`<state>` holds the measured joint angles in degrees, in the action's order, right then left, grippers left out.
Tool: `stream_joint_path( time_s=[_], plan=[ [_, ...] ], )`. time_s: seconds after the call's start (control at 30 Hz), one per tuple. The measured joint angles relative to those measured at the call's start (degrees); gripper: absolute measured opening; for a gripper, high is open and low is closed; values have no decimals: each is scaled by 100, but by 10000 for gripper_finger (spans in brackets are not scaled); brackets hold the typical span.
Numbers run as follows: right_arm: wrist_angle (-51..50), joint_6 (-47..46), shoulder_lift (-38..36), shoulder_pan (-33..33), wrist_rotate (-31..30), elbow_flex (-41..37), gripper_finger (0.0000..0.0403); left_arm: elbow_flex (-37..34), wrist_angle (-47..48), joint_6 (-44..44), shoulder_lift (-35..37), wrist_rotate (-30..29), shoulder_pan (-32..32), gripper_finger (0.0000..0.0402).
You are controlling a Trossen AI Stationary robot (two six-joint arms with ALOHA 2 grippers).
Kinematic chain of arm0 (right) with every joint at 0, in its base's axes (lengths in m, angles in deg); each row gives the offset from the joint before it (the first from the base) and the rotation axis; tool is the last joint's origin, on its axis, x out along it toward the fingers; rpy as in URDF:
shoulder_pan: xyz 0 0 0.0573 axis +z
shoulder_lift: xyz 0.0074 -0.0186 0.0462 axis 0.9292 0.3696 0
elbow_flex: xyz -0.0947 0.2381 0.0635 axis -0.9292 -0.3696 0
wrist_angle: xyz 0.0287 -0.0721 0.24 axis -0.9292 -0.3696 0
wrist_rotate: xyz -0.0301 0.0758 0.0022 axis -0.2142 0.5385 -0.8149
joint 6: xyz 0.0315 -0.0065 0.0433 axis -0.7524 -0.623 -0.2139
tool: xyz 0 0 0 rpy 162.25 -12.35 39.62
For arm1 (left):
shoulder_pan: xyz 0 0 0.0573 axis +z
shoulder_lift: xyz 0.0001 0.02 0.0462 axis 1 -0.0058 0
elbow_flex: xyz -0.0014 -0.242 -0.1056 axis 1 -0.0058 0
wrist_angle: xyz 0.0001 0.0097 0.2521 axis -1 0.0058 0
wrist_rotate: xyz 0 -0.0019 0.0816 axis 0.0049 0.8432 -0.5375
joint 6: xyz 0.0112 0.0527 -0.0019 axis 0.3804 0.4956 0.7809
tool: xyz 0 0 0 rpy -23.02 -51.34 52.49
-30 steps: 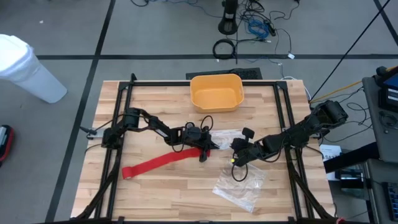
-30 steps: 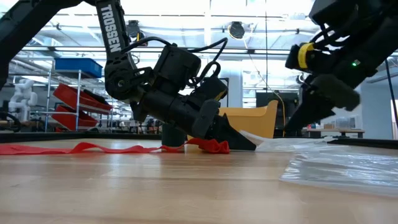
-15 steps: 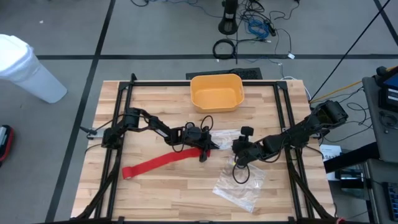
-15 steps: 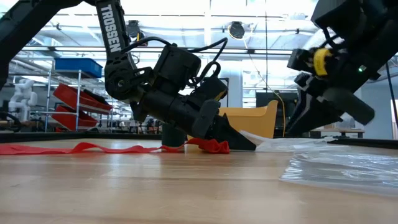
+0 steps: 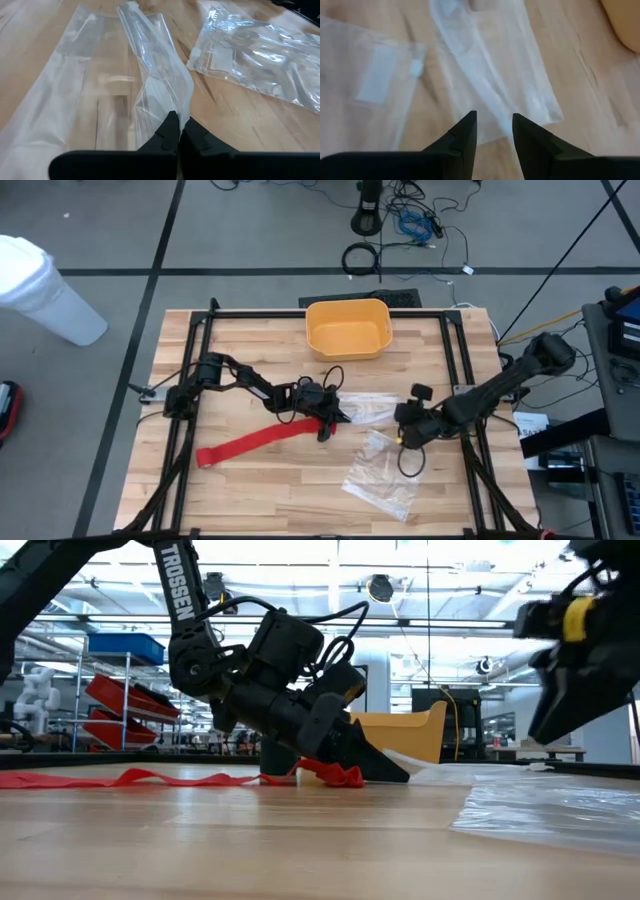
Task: Roll bandage
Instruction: Open the transparent zip bag
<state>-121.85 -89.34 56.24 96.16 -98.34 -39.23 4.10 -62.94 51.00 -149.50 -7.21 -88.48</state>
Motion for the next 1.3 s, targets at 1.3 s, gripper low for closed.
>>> stream_joint_path(
  time_s=[1.3],
  plan=[
    [7, 27, 1673, 539, -1049, -4, 85, 5, 64, -4, 12, 146, -52, 0]
  ],
)
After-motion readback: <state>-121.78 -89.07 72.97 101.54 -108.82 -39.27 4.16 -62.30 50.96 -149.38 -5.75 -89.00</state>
